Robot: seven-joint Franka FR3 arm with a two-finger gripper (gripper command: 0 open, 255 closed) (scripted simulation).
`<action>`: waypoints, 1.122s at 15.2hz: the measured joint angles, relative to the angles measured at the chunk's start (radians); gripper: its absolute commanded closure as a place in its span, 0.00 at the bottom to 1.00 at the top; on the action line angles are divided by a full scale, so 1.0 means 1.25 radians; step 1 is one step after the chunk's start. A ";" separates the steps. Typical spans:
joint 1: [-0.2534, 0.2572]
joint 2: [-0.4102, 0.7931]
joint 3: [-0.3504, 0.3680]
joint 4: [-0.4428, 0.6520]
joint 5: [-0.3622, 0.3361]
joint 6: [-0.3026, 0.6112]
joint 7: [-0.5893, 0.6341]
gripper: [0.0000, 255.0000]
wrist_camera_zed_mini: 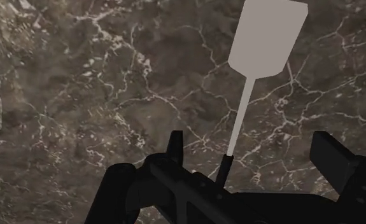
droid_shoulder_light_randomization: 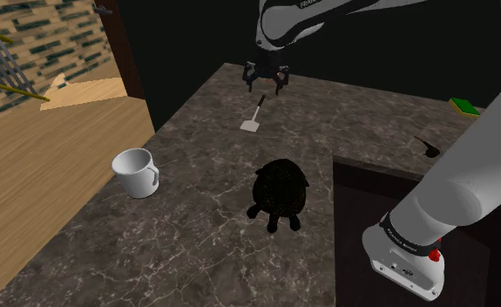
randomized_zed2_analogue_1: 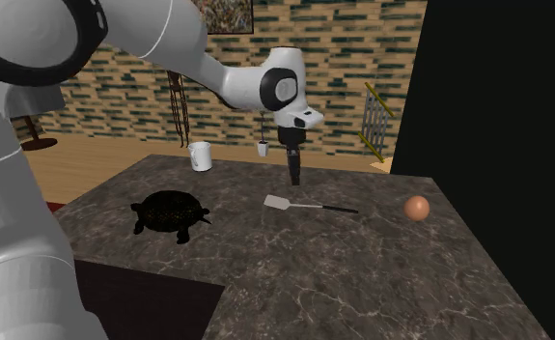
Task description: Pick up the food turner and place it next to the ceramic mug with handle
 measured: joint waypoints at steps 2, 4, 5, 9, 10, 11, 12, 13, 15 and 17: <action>-0.002 0.056 -0.005 0.037 -0.011 0.008 0.049 0.00; -0.006 0.116 -0.015 0.078 -0.020 0.018 0.089 0.00; -0.006 0.146 -0.020 0.097 -0.024 0.024 0.111 0.00; -0.005 0.191 -0.028 0.110 -0.030 0.048 0.144 0.00; -0.005 0.193 -0.029 0.102 -0.031 0.057 0.146 0.00; -0.005 0.198 -0.029 0.098 -0.032 0.066 0.147 0.00; -0.006 0.204 -0.030 0.092 -0.034 0.078 0.148 0.00; -0.006 0.212 -0.031 0.091 -0.035 0.088 0.149 0.00; -0.005 0.219 -0.032 0.087 -0.037 0.098 0.151 0.00; -0.005 0.222 -0.032 0.089 -0.038 0.100 0.151 0.00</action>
